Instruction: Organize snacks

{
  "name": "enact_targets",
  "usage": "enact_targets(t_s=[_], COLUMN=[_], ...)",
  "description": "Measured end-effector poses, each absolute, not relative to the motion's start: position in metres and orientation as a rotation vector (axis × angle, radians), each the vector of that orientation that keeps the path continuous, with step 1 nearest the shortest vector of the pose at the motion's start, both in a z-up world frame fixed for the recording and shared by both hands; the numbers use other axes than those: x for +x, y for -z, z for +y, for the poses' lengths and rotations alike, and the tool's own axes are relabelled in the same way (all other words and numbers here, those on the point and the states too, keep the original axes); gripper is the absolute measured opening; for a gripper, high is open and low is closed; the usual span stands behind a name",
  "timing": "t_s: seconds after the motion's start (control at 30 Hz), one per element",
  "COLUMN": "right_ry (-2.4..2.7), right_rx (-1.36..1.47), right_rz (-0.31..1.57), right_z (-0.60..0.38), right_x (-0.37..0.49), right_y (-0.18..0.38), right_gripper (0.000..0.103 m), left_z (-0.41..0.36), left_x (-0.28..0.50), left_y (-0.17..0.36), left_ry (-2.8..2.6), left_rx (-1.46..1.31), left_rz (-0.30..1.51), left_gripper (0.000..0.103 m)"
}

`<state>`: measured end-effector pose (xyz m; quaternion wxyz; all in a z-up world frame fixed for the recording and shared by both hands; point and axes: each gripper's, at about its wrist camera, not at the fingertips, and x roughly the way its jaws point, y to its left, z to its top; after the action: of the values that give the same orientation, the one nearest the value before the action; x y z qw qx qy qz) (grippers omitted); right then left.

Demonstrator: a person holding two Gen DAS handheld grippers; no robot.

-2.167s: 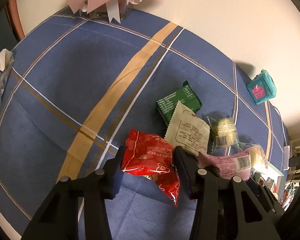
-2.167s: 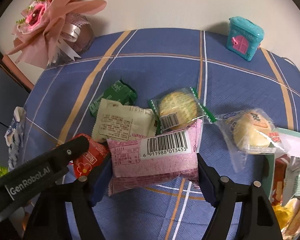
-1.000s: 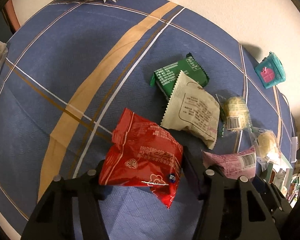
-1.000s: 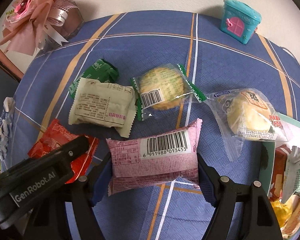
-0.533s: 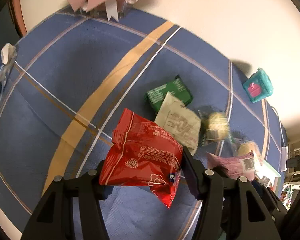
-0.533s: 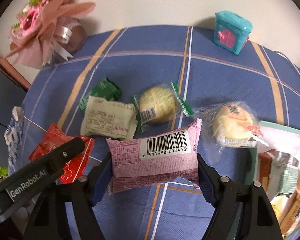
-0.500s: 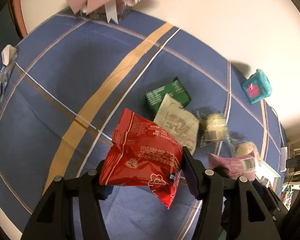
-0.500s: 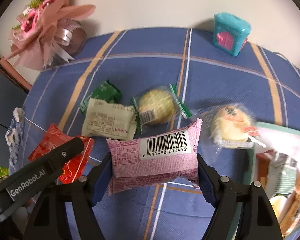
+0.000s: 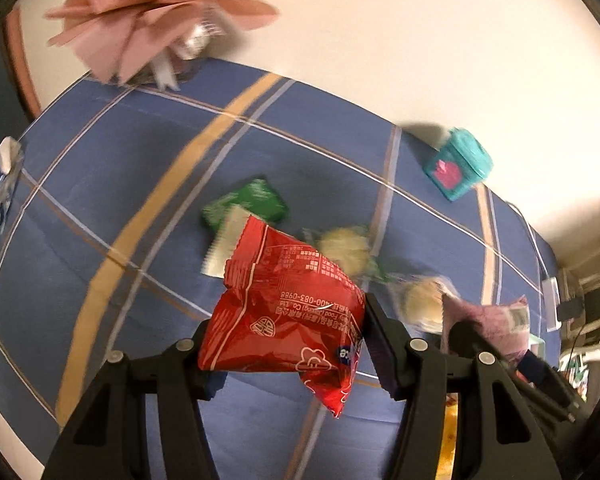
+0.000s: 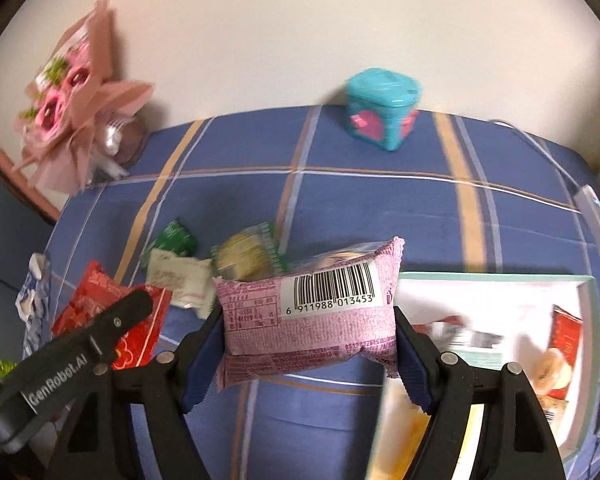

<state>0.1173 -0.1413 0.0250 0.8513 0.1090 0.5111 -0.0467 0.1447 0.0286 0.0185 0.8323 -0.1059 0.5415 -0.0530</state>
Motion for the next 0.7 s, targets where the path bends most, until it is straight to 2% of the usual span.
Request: enact_targets(t_s=[0.7], right_ry=[0.449], right_rx=[0.517], right_rz=[1.025], right_z=[-0.36], right_x=[0.038], right_y=[-0.025], right_gripper=[0.079], left_z=[-0.163], left_x=[0.084], left_y=[-0.033], left_ry=[0.436], left_rx=[0.076], left_rz=[1.103], left_gripper=[0.06])
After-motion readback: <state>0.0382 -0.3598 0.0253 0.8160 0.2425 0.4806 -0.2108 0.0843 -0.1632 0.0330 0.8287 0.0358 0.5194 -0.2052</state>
